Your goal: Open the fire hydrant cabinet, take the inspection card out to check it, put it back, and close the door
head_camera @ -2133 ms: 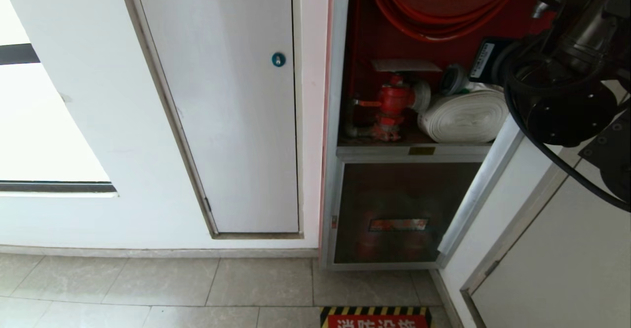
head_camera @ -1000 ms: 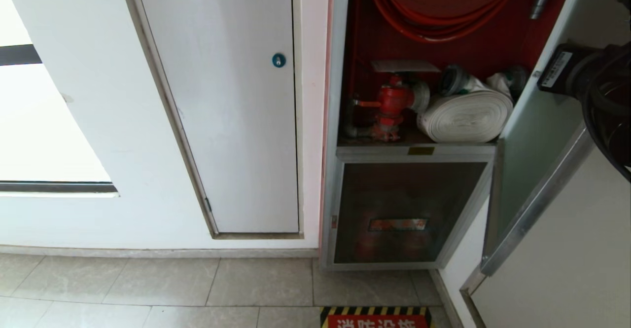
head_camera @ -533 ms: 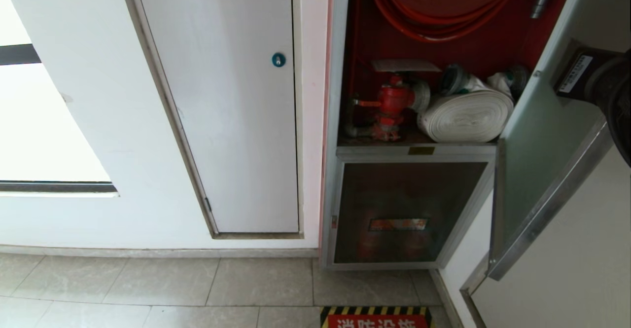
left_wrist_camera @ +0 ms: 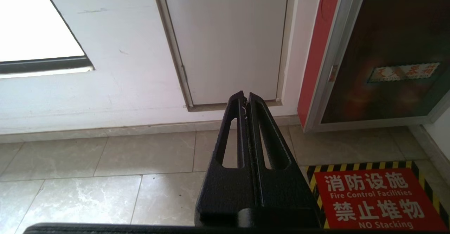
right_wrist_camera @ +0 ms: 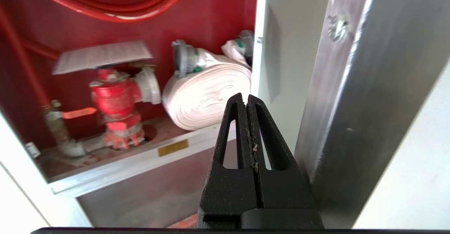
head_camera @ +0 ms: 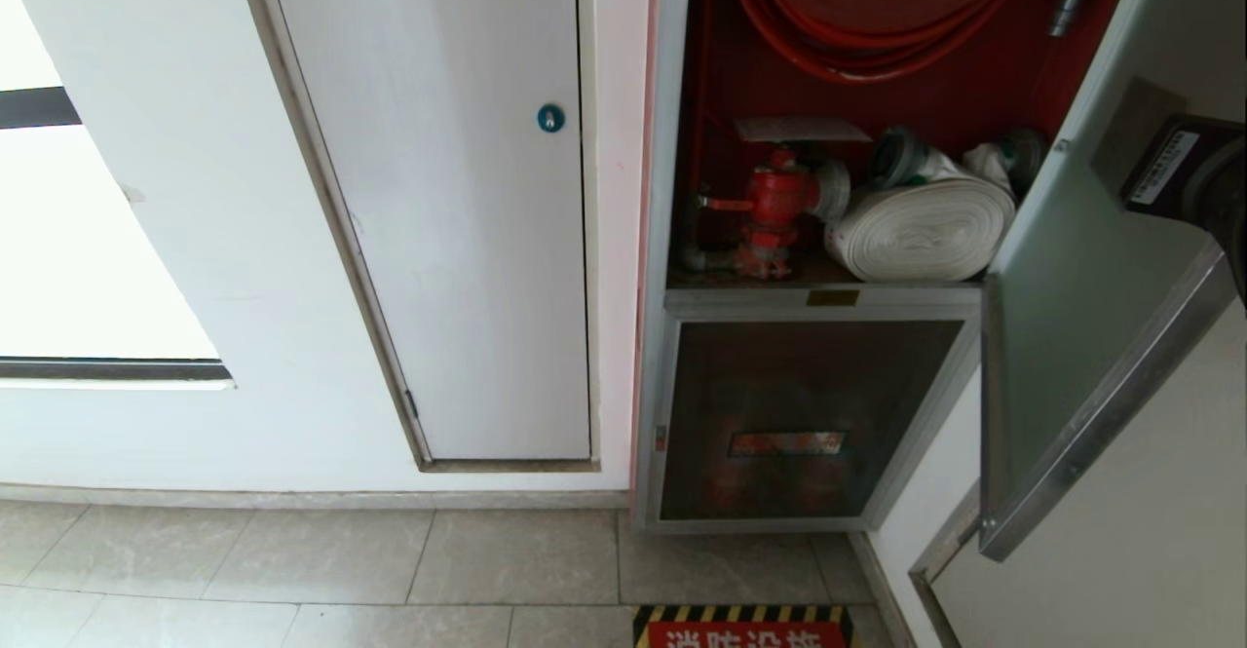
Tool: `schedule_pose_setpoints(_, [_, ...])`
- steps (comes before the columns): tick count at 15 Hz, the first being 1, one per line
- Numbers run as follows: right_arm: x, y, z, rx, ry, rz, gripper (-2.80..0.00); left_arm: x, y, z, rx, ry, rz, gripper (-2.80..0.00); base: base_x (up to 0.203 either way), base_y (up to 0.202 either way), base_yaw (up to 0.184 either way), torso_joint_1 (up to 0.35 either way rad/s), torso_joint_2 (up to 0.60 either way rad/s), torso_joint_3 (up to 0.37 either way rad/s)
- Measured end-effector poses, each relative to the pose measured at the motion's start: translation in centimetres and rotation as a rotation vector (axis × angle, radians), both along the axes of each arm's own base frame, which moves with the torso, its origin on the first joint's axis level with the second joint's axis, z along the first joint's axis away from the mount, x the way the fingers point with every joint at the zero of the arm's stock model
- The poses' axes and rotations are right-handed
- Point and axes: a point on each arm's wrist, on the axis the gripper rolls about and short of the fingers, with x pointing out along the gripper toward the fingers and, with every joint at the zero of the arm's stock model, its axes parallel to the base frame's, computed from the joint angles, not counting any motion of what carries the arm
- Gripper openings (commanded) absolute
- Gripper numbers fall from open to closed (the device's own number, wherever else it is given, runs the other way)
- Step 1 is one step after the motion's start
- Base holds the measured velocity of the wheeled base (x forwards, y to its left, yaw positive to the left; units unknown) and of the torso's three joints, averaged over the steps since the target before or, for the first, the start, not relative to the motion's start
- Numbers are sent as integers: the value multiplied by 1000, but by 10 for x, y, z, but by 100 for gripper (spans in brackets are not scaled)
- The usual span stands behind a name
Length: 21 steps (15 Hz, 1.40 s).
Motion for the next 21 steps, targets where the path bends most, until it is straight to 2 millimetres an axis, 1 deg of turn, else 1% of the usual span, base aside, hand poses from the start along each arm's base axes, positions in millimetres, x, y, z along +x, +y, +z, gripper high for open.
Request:
schedule_pose_setpoints(5, [-2, -14, -3, -1, 3, -53, -280, 0, 0, 0, 0, 0, 0, -280, 0, 0, 0, 0, 0, 0])
schedule_pose_setpoints(7, [-2, -23, -3, -6, 1, -79, -280, 0, 0, 0, -1, 0, 0, -280, 0, 0, 0, 0, 0, 0])
schedule_pose_setpoints(11, [-8, -33, -3, -6, -6, -120, -280, 0, 0, 0, -1, 0, 0, -280, 0, 0, 0, 0, 0, 0])
schedule_pose_setpoints(14, [-9, -42, -8, -8, 6, -157, -280, 0, 0, 0, 0, 0, 0, -280, 0, 0, 0, 0, 0, 0])
schedule_pose_setpoints(21, [-10, -70, -11, -26, -7, -243, -280, 0, 0, 0, 0, 0, 0, -280, 0, 0, 0, 0, 0, 0])
